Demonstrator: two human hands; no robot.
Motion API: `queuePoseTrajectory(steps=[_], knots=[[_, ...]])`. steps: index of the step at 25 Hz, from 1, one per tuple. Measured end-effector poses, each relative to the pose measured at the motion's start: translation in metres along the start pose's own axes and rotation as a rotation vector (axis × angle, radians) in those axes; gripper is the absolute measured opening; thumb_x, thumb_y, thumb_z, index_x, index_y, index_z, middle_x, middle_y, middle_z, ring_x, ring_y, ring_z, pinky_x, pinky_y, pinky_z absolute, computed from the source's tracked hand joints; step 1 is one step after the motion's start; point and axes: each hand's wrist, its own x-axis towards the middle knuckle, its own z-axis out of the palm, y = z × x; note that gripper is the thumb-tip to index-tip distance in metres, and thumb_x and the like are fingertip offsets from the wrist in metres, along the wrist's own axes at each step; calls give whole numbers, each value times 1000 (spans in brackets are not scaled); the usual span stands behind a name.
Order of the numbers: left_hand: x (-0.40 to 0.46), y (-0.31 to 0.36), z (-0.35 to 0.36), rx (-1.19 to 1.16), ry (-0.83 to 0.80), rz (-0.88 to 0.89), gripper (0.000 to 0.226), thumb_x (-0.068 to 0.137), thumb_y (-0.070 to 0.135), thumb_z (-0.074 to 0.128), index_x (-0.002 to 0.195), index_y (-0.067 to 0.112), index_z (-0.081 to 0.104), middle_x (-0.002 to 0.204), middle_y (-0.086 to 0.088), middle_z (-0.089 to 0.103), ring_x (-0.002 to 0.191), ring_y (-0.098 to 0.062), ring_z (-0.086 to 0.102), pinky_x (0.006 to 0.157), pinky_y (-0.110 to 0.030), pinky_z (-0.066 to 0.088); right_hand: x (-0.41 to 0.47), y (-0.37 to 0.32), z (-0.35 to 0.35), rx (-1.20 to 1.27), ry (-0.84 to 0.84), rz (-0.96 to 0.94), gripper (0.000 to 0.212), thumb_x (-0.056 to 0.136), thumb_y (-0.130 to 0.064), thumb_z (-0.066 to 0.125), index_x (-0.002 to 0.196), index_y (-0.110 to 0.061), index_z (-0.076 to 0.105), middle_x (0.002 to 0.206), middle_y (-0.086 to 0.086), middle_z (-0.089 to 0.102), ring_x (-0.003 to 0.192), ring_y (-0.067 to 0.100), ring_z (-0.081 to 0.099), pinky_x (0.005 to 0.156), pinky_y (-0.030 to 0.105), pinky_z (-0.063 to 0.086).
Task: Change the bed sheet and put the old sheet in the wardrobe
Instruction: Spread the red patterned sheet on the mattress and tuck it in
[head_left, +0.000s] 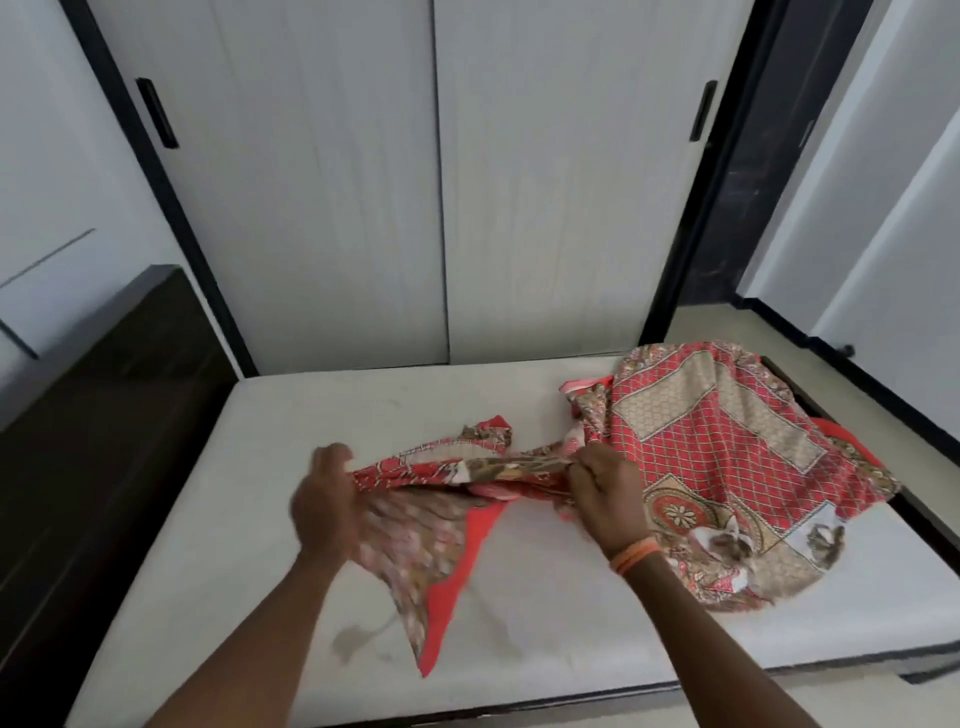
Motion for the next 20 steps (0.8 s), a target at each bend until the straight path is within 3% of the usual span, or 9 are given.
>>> queuePoseTrajectory(steps=[2,4,6,8,10,12,14,16,20], knots=[[34,-74,-25,16,48,-303,21,78,3,63,93,18,67,86,-17,64,82,-41,57,65,-41,46,3,-8,24,30,-11,130,26,80,-12,49,55,-15,42,53,-8,38,46,1,37,47,14,24],[61,-124,-48,-17,114,-430,20,81,3,56,89,14,71,79,-21,63,88,-42,52,68,-41,42,-3,-23,57,41,-196,163,29,81,-27,50,54,-17,47,49,-12,39,44,4,42,47,14,26],[73,-144,-58,-125,134,-405,25,81,1,50,88,13,71,84,-19,67,87,-39,53,67,-36,40,-21,-39,92,-40,-685,188,30,85,-31,54,69,-9,65,57,-14,53,50,-2,53,49,14,35],[74,-165,-64,-199,82,-317,36,76,-1,45,81,22,71,86,-11,70,77,-30,60,63,-29,44,-50,-60,135,-237,-1284,294,19,86,-16,65,103,-9,71,91,-6,70,72,-5,61,60,11,45],[60,-191,-69,-199,8,-178,43,71,0,42,82,31,71,88,2,72,74,-23,63,66,-30,53,-72,-71,179,-379,-1575,308,38,83,-16,71,120,-19,66,122,3,67,105,14,63,87,26,52],[35,-205,-76,-145,-22,-28,48,70,-2,48,92,31,74,96,8,74,86,-18,63,78,-31,53,-69,-103,225,-274,-1426,266,41,89,-18,66,130,-20,59,132,6,61,115,20,60,96,32,51],[5,-201,-83,-237,-49,36,49,69,-11,58,97,25,77,109,10,73,98,-7,62,84,-23,50,-53,-148,266,92,-1187,421,36,93,-17,62,128,-16,54,118,13,65,97,23,65,79,28,56],[-16,-192,-89,-464,-109,-71,47,69,-12,59,96,22,77,111,14,71,103,2,63,84,-16,52,-41,-197,300,385,-1130,489,29,90,-23,67,115,-23,52,97,6,70,81,17,66,67,24,54],[-29,-222,-88,-661,11,-490,48,75,-12,55,100,25,72,97,15,72,92,1,66,81,-22,54,-41,-226,357,253,-1238,119,67,78,-46,75,135,-18,53,101,-5,66,96,10,61,92,29,48]])
